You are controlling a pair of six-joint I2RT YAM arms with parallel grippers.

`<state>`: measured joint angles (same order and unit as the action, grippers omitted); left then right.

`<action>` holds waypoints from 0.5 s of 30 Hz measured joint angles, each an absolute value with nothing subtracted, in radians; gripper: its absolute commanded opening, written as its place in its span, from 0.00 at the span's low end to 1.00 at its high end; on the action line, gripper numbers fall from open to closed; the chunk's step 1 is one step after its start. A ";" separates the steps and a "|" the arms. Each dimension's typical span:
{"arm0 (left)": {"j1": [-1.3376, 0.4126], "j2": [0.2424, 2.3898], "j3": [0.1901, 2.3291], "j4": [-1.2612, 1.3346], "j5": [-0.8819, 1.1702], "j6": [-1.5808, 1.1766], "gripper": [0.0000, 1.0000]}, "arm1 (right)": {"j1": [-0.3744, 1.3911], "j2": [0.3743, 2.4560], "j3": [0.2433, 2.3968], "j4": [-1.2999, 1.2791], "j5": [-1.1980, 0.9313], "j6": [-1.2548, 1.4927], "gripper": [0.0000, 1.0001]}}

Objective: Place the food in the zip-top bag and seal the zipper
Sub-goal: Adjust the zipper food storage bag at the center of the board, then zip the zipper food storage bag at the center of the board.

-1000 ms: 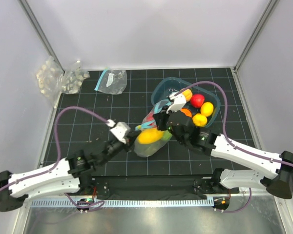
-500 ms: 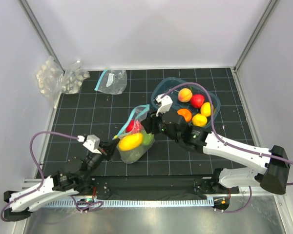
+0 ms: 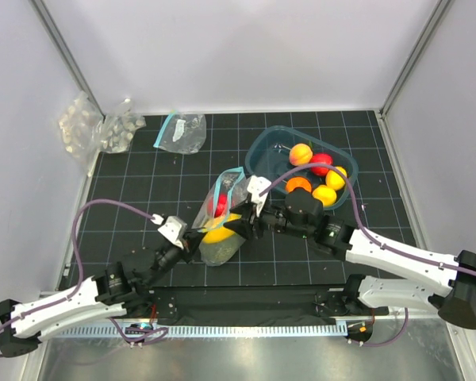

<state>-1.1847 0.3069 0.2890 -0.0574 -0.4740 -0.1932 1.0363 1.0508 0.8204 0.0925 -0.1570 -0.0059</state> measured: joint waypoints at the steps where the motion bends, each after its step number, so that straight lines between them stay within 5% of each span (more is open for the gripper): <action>1: -1.185 0.296 0.289 -0.057 -0.467 -0.192 0.00 | 1.037 1.058 0.820 0.090 -0.191 -0.033 0.51; 7: -1.185 0.205 0.280 -0.049 -0.435 -0.178 0.00 | 1.056 1.106 0.818 0.085 -0.345 -0.249 0.55; 15: -1.185 0.256 0.278 -0.025 -0.361 -0.157 0.00 | 1.143 1.133 0.812 0.089 -0.290 -0.492 0.49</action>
